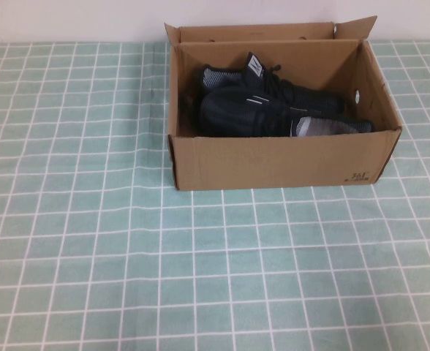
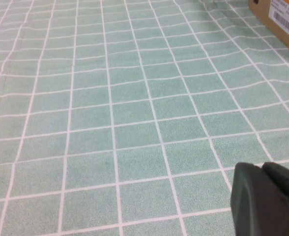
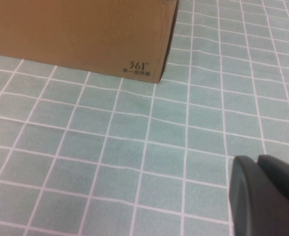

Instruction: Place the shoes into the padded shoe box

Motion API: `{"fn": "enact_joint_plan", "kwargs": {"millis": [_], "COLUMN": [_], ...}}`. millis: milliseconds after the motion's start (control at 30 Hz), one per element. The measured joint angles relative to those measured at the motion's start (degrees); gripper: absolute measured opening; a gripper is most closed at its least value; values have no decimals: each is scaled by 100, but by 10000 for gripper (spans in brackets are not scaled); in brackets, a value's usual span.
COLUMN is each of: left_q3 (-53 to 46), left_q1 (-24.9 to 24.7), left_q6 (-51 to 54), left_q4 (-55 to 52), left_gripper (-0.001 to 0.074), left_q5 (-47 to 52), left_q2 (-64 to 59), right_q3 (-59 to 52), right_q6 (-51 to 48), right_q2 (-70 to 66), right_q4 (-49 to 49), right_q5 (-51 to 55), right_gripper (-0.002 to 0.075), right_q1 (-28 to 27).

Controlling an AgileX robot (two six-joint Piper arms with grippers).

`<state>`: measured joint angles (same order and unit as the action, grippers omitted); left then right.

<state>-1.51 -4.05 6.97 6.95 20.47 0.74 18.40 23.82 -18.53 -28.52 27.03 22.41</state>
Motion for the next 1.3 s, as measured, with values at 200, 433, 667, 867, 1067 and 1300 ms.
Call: {"fn": "enact_joint_plan", "kwargs": {"millis": [200, 433, 667, 867, 1067, 1300], "left_q3": [0, 0, 0, 0, 0, 0], "left_q1": [0, 0, 0, 0, 0, 0], "left_q6": [0, 0, 0, 0, 0, 0], "left_q4": [0, 0, 0, 0, 0, 0], "left_gripper": [-3, -3, -3, -4, -4, -3], "left_q5": [0, 0, 0, 0, 0, 0], "left_q2": [0, 0, 0, 0, 0, 0], "right_q3": [0, 0, -111, -1126, -2008, -1992], "right_q6": [0, 0, -223, -856, -856, -856], "right_q2": [122, 520, 1319, 1807, 2068, 2068], "right_q4": [7, -151, 1049, 1876, 1763, 1381], "right_q5": [10, 0, -273, -1268, -1292, -819], "right_gripper": [-7, -7, -7, -7, -7, -7], "right_q1": [-254, -980, -2022, -2547, -2621, -2621]}}
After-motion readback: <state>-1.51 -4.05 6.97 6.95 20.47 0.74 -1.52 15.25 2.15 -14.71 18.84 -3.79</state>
